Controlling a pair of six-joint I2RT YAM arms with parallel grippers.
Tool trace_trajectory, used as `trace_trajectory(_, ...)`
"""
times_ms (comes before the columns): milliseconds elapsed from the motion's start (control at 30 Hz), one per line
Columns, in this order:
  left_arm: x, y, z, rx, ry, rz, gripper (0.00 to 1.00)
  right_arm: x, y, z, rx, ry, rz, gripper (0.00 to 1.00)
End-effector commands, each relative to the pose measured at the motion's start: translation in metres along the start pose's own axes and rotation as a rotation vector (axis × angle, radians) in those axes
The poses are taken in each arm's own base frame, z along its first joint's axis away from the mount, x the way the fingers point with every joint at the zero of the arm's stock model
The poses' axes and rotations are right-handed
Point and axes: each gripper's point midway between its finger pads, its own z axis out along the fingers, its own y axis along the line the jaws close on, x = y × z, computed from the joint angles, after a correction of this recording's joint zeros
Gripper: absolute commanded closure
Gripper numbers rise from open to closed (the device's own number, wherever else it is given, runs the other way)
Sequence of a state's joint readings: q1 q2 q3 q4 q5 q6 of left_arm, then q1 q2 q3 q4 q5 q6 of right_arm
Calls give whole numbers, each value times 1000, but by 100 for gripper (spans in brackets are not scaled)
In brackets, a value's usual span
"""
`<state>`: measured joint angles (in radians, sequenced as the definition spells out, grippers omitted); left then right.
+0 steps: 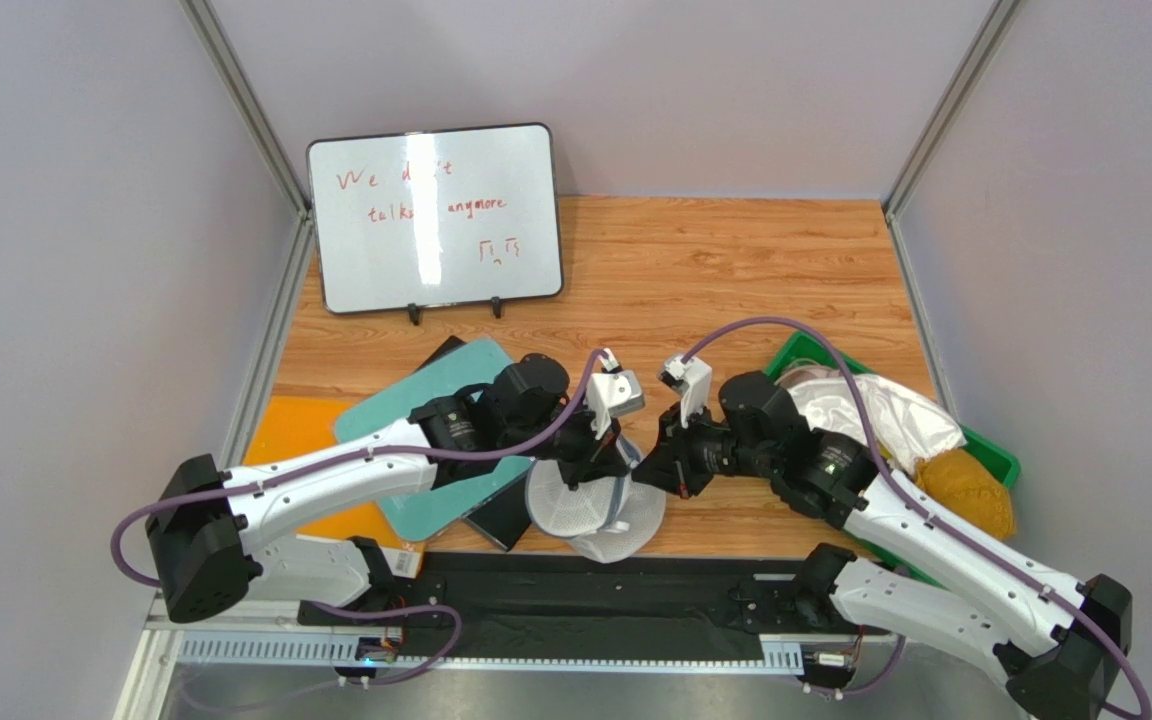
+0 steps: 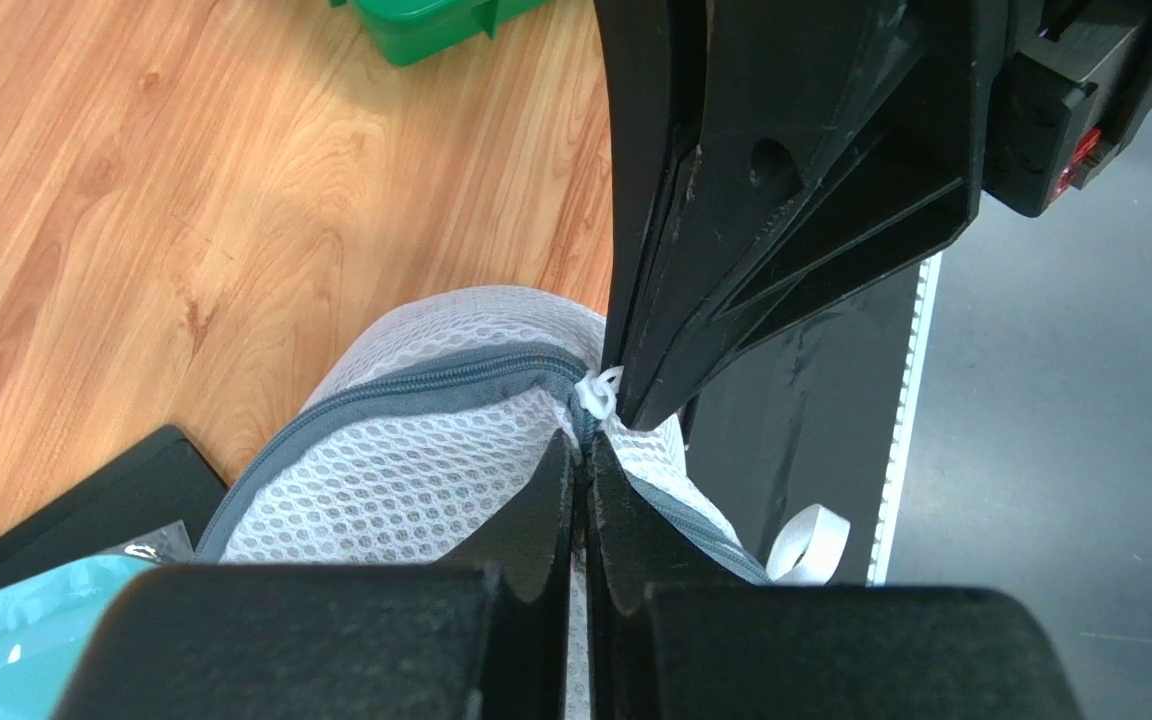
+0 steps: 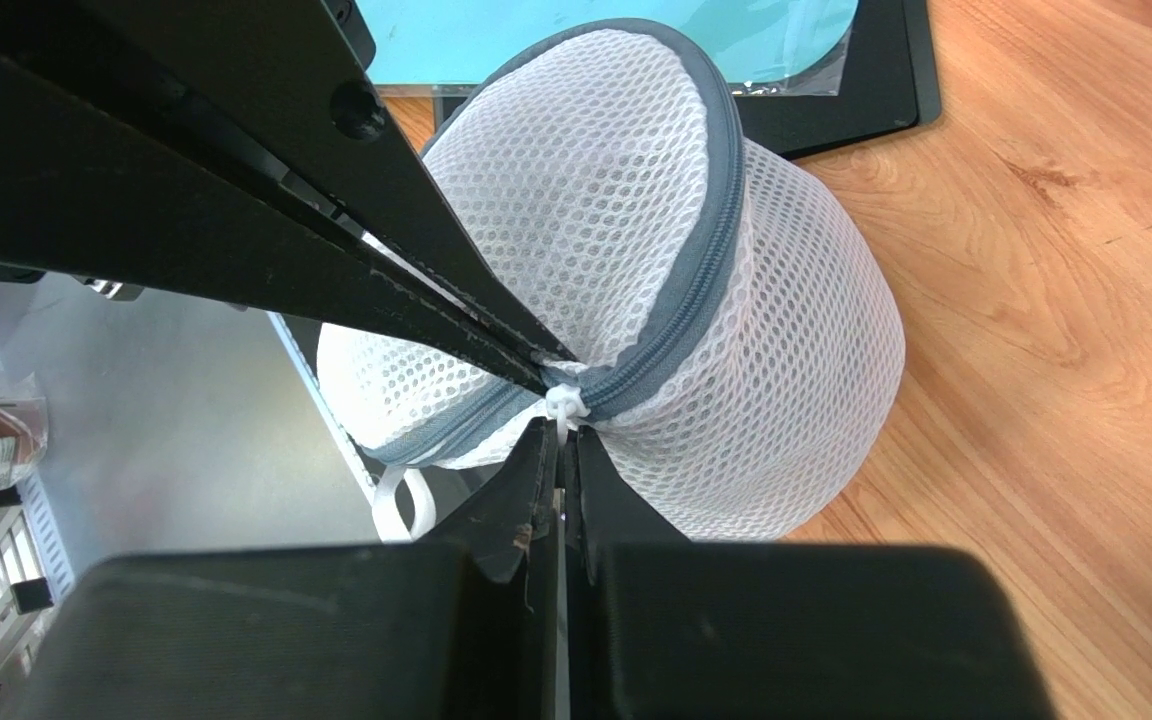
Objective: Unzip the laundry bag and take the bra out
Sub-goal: Unzip the laundry bag at the center of the board.
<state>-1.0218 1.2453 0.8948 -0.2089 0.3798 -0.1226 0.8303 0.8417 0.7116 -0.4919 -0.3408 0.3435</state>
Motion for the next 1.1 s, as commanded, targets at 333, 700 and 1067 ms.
trace_trajectory(333,1,-8,-15,21,1,61,100,-21,-33,1,118,-45,17,100)
trace_trajectory(700,4,-2,-25,-28,3,88,100,-25,-62,2,195,-46,70,100)
trace_trajectory(1067,-19,33,-24,-205,-7,195,100,-50,-59,-26,208,-144,81,100)
